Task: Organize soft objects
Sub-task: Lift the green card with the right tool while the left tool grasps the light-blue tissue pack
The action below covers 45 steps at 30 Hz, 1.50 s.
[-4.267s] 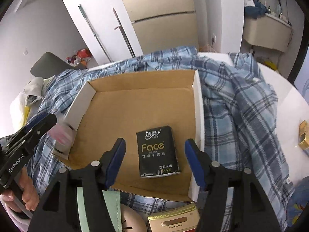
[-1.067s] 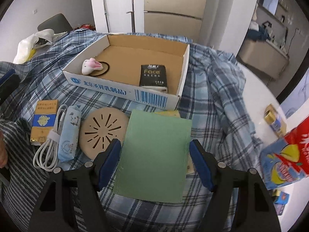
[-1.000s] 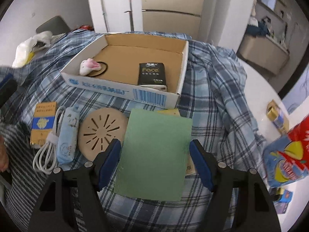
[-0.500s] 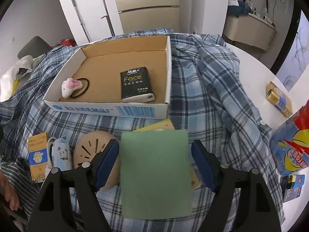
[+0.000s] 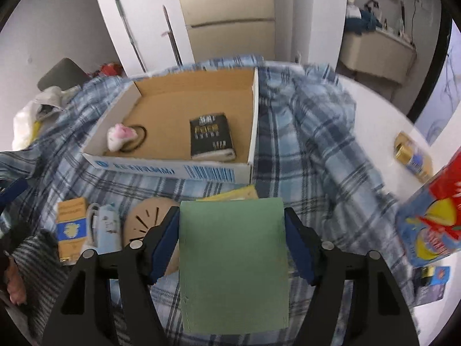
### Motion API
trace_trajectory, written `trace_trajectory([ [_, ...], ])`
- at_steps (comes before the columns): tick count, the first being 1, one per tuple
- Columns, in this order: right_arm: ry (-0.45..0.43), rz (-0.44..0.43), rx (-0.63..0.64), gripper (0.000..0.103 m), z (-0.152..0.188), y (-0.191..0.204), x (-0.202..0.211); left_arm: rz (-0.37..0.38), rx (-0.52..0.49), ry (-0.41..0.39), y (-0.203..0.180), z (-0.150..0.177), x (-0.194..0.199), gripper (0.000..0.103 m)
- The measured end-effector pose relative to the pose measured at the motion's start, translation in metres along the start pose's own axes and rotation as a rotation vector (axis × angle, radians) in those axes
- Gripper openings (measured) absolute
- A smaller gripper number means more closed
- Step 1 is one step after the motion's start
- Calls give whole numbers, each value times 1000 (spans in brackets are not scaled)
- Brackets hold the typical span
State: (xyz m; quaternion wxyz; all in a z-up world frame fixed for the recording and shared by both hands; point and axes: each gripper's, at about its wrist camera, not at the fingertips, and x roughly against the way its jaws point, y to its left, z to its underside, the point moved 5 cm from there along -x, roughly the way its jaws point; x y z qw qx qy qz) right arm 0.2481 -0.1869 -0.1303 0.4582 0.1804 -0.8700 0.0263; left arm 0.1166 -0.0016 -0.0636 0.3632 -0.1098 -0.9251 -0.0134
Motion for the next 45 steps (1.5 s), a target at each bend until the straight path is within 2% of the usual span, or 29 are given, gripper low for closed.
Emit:
trace_trajectory([
  [2,-38,-23,-3,69,-3,-2,14,18,-88,42,-7,2,-2,103],
  [4,-84,-60,-5,69,-5,-2,29,25,-173,16,-16,-2,3,103],
  [6,-134,-85,0,69,-6,-1,40,62,-244,-10,-28,-11,7,103],
  [8,-179,-101,18,69,-10,2,47,130,-330,43,-42,-17,-2,103],
  [10,-184,-107,40,69,-14,5,47,179,-413,123,-56,-18,-14,103],
  [12,-181,-139,45,69,-15,6,48,207,-460,131,-66,-21,-22,103],
  [14,-184,-165,54,69,-13,6,50,241,-489,178,-73,-20,-38,103],
  [18,-220,-135,58,69,-12,3,51,301,-523,297,-85,-9,-71,103],
  [20,-212,-125,37,69,-11,-2,46,290,-548,300,-89,-5,-79,103],
  [24,-195,-120,15,69,-10,-9,39,275,-558,328,-89,2,-96,103],
  [28,-191,-135,18,69,-9,-8,36,254,-522,356,-83,6,-113,103],
  [30,-191,-130,11,69,-8,-9,35,271,-505,356,-81,7,-116,103],
  [32,-190,-119,0,69,-8,-12,34,293,-470,358,-79,6,-120,91],
  [33,-186,-119,-3,69,-8,-13,33,288,-459,350,-77,4,-121,79],
  [35,-178,-114,-12,69,-7,-15,31,300,-444,341,-75,3,-119,76],
  [41,-180,-107,-6,69,-7,-11,33,261,-397,247,-68,-11,-86,73],
  [45,-198,-99,8,69,-10,-5,44,195,-351,136,-67,-29,-52,73],
])
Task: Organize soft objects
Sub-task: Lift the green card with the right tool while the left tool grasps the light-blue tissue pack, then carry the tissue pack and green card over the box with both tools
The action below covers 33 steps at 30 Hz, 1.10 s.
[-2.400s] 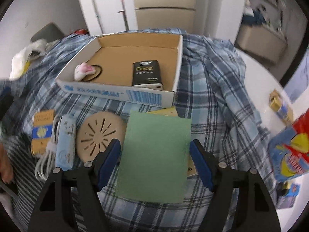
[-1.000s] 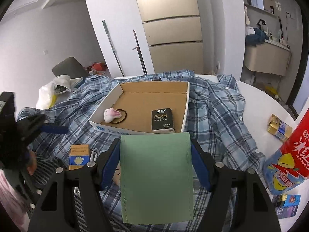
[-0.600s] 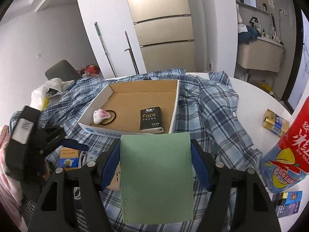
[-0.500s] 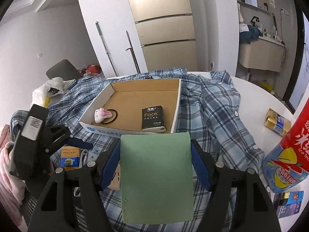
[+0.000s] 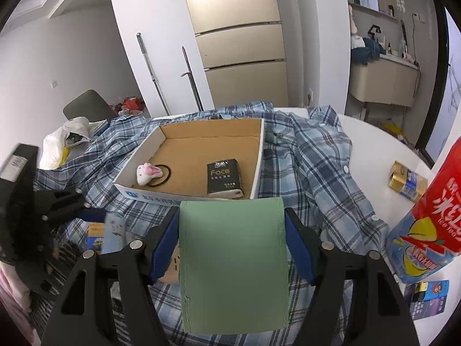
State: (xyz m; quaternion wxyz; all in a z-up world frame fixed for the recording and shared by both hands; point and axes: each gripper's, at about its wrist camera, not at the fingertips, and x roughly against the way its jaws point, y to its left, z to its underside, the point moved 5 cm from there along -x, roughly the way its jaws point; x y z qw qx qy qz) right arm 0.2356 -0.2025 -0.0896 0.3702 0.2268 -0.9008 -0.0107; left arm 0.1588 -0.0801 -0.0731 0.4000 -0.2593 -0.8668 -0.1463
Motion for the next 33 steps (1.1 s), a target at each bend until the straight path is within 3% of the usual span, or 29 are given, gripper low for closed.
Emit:
trace_trajectory([
  [5,-55,11,46,69,-22,17,22,-136,86,-158,12,-25,44,73],
  [6,-69,16,63,69,-28,22,27,-191,108,-194,17,-33,54,73],
  [9,-123,69,127,69,-52,35,41,-281,187,-261,35,-52,75,73],
  [14,-210,76,70,69,-99,37,53,-365,289,-296,59,-82,88,73],
  [19,-236,97,-37,69,-132,33,33,-492,422,-339,90,-99,95,73],
  [23,-264,123,-104,69,-142,30,15,-481,489,-362,105,-102,91,73],
  [29,-211,120,-129,69,-144,25,-27,-506,516,-425,115,-91,77,73],
  [33,-162,118,-122,69,-131,19,-57,-469,516,-422,124,-79,51,73],
])
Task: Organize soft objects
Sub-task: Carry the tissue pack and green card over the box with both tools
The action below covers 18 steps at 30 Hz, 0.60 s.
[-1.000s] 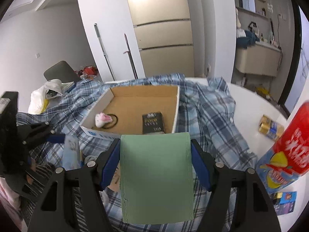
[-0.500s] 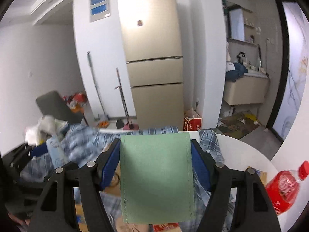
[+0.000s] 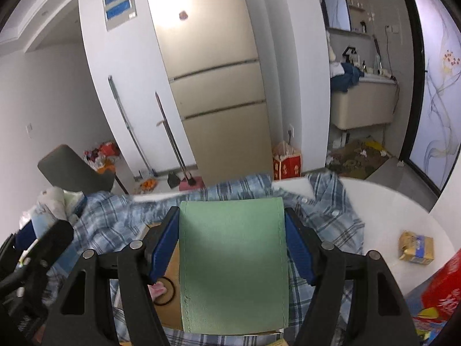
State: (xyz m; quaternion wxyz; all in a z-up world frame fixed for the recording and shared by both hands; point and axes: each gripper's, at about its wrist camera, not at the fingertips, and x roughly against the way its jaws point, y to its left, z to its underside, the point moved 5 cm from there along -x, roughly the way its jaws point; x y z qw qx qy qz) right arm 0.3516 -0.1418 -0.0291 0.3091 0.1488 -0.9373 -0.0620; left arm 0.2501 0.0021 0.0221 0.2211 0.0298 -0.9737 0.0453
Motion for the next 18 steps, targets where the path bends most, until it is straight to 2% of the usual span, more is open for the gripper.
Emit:
trace_trajectory([
  [9,143,30,5,69,41,-10,-58,-12,-1,145,10,41,-53,73],
  [14,229,17,-14,69,57,-15,-80,-12,1,194,14,55,-66,73],
  [18,256,29,-5,69,63,-18,-88,-11,17,219,17,61,-71,74],
])
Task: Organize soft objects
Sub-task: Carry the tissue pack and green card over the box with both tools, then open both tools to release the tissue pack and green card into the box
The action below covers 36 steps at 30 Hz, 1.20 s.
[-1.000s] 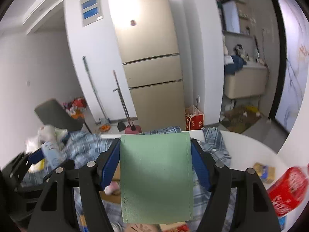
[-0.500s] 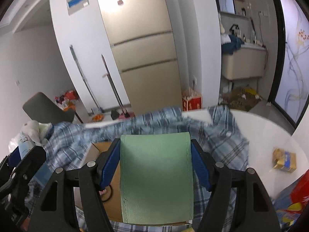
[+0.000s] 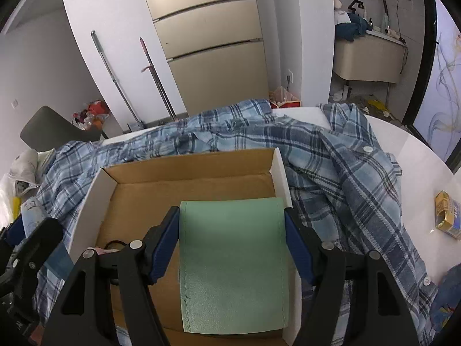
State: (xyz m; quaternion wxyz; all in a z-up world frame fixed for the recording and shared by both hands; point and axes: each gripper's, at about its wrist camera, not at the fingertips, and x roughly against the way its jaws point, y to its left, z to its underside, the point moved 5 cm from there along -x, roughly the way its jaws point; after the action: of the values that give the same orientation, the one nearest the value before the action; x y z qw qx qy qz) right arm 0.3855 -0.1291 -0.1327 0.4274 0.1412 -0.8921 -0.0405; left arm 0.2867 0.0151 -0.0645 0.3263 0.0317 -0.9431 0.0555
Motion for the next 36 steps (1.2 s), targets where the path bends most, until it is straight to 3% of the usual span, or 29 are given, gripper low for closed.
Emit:
trace_trajectory([
  [12,46,-5,11,69,6,0,-11,8,4,88,7,9,-20,74],
  [14,48,-11,9,69,6,-1,-11,5,9,91,7,10,-21,79],
  [16,47,-25,-3,73,5,0,-11,-1,23,66,8,10,-19,87],
  [21,4,-22,-1,79,-1,0,2,-36,-41,-22,1,3,-6,87],
  [25,-63,-4,16,82,-9,0,21,-20,-34,-70,-3,-7,14,87],
  [33,-213,-16,66,82,-28,10,87,-1,-51,-237,-17,-40,95,87],
  [36,-267,-18,92,88,-29,14,116,10,-47,-289,-17,-43,125,87],
])
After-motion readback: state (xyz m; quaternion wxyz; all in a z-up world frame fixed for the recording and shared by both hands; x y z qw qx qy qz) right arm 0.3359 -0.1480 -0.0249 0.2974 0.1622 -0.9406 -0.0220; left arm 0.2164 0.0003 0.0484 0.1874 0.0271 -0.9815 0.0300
